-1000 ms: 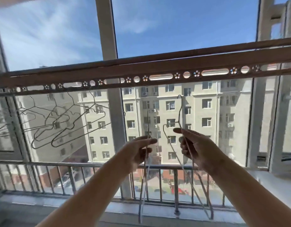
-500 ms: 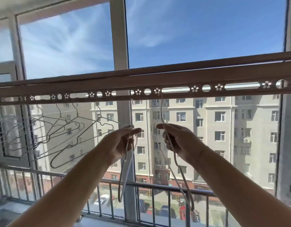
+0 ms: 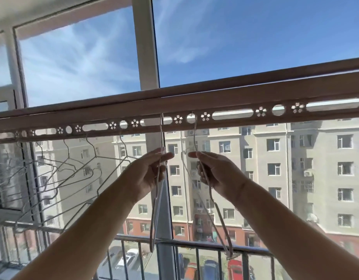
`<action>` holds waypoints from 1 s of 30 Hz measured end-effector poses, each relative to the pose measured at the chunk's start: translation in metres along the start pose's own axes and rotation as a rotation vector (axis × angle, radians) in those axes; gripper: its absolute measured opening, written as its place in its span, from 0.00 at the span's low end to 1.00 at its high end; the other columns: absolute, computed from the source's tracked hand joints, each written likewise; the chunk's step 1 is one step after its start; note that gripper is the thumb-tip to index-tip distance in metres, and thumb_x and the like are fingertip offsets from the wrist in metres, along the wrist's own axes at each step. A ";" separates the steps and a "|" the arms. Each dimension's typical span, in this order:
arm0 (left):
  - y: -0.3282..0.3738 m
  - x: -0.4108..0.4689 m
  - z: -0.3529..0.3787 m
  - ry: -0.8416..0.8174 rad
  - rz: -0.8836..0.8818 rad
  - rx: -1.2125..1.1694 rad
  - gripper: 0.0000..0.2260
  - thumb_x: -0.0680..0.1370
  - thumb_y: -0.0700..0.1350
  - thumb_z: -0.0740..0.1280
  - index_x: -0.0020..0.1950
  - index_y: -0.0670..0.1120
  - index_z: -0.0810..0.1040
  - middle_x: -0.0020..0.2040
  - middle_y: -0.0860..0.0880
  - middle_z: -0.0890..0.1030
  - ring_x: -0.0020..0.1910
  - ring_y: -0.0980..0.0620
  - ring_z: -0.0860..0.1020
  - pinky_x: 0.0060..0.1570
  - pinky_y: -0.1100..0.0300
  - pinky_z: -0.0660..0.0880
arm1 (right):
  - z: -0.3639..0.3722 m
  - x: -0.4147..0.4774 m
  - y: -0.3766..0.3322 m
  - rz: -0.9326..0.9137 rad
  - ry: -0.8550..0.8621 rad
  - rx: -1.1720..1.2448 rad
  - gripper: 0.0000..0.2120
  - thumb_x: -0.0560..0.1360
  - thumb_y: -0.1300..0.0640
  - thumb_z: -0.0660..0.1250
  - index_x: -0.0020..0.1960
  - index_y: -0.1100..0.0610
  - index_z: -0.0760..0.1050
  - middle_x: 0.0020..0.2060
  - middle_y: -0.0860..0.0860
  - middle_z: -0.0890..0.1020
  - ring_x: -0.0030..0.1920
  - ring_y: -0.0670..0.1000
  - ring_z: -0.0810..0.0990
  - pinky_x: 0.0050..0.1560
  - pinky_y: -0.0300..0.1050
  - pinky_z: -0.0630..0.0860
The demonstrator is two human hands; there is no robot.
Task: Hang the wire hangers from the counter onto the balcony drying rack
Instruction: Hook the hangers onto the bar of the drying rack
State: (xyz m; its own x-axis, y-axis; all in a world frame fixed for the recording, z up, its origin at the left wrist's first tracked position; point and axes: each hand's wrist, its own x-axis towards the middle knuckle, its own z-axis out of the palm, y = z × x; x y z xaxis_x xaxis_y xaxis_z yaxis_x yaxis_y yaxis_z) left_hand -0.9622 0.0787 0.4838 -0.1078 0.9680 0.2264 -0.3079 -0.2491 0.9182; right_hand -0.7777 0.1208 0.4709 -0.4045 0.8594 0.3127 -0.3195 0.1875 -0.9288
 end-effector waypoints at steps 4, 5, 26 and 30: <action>0.000 0.017 -0.011 -0.035 -0.034 -0.009 0.11 0.79 0.39 0.59 0.61 0.45 0.73 0.39 0.50 0.85 0.24 0.57 0.75 0.25 0.67 0.71 | 0.005 0.012 0.007 -0.015 0.036 -0.018 0.12 0.79 0.58 0.60 0.56 0.61 0.78 0.30 0.50 0.71 0.29 0.46 0.67 0.33 0.38 0.65; -0.001 0.021 -0.015 -0.042 -0.042 -0.012 0.11 0.79 0.39 0.59 0.61 0.45 0.74 0.39 0.50 0.85 0.25 0.57 0.75 0.25 0.67 0.71 | 0.005 0.014 0.009 -0.018 0.044 -0.021 0.12 0.79 0.58 0.60 0.56 0.61 0.78 0.30 0.51 0.71 0.29 0.46 0.67 0.33 0.38 0.65; -0.077 0.020 -0.096 0.032 -0.135 0.009 0.07 0.77 0.46 0.62 0.49 0.47 0.80 0.37 0.52 0.83 0.39 0.54 0.76 0.39 0.59 0.68 | -0.021 -0.018 0.070 -0.025 0.287 0.031 0.17 0.77 0.51 0.61 0.58 0.62 0.77 0.34 0.51 0.73 0.31 0.46 0.69 0.34 0.38 0.67; -0.139 0.001 -0.117 0.009 -0.297 0.010 0.07 0.73 0.46 0.65 0.48 0.46 0.80 0.39 0.49 0.81 0.39 0.52 0.75 0.38 0.58 0.67 | -0.044 -0.059 0.109 -0.003 0.425 -0.160 0.10 0.77 0.52 0.62 0.51 0.57 0.77 0.38 0.51 0.76 0.38 0.49 0.73 0.38 0.41 0.69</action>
State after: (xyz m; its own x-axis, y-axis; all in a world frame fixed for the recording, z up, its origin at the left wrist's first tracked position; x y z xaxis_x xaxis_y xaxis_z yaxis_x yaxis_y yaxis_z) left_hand -1.0303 0.1104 0.3181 -0.0227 0.9982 -0.0557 -0.3181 0.0456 0.9470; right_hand -0.7512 0.1112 0.3422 -0.0050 0.9714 0.2372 -0.1702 0.2330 -0.9575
